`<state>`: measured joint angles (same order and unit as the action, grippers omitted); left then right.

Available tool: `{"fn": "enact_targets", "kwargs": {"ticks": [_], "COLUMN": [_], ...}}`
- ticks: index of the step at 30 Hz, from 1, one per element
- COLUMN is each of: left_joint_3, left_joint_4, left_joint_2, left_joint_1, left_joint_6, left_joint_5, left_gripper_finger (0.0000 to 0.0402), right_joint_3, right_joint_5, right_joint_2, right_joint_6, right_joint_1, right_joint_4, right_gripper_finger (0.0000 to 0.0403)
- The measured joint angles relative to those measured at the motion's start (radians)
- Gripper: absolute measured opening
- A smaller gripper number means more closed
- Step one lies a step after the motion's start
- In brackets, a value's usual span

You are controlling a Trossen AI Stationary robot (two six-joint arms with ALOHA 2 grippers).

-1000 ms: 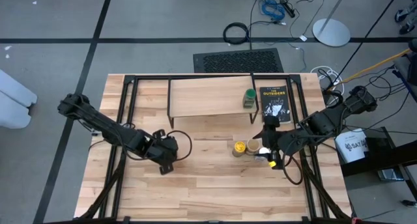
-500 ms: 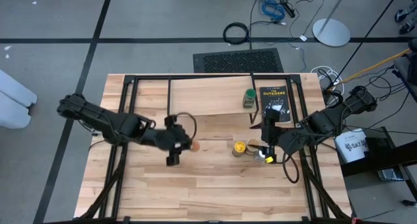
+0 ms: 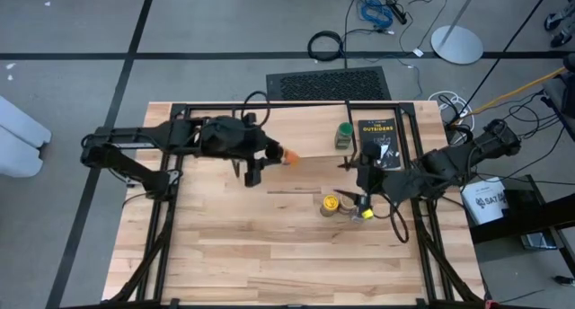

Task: Shelf spices
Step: Put the orange seasoning bottle on the shelf

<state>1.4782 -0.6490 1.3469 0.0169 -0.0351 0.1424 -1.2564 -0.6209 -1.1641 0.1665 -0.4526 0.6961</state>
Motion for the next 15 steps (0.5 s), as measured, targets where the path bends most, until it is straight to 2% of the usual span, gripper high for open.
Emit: {"fn": "enact_targets", "kwargs": {"ticks": [4,8,12,15], "left_joint_3": [0.037,0.086,0.134,0.164], "left_joint_4": [0.022,0.024,0.029,0.028], "left_joint_2": [0.054,0.119,0.174,0.198], "left_joint_1": [-0.028,-0.032,-0.028,-0.028], "left_joint_6": [-0.053,-0.095,-0.125,-0.129], "left_joint_5": [-0.069,-0.089,-0.101,-0.137], "left_gripper_finger": [0.0208,0.0208,0.0208,0.0208], "right_joint_3": [0.000,0.000,0.000,0.000], "right_joint_5": [0.018,0.158,0.296,0.315], "right_joint_2": [0.000,-0.016,-0.065,-0.113], "right_joint_6": [-0.064,-0.116,-0.148,-0.158], "right_joint_1": [0.073,0.162,0.240,0.280], "right_joint_4": [-0.115,-0.233,-0.266,-0.267], "right_gripper_finger": [0.0281,0.0281,0.0282,0.0291]}}
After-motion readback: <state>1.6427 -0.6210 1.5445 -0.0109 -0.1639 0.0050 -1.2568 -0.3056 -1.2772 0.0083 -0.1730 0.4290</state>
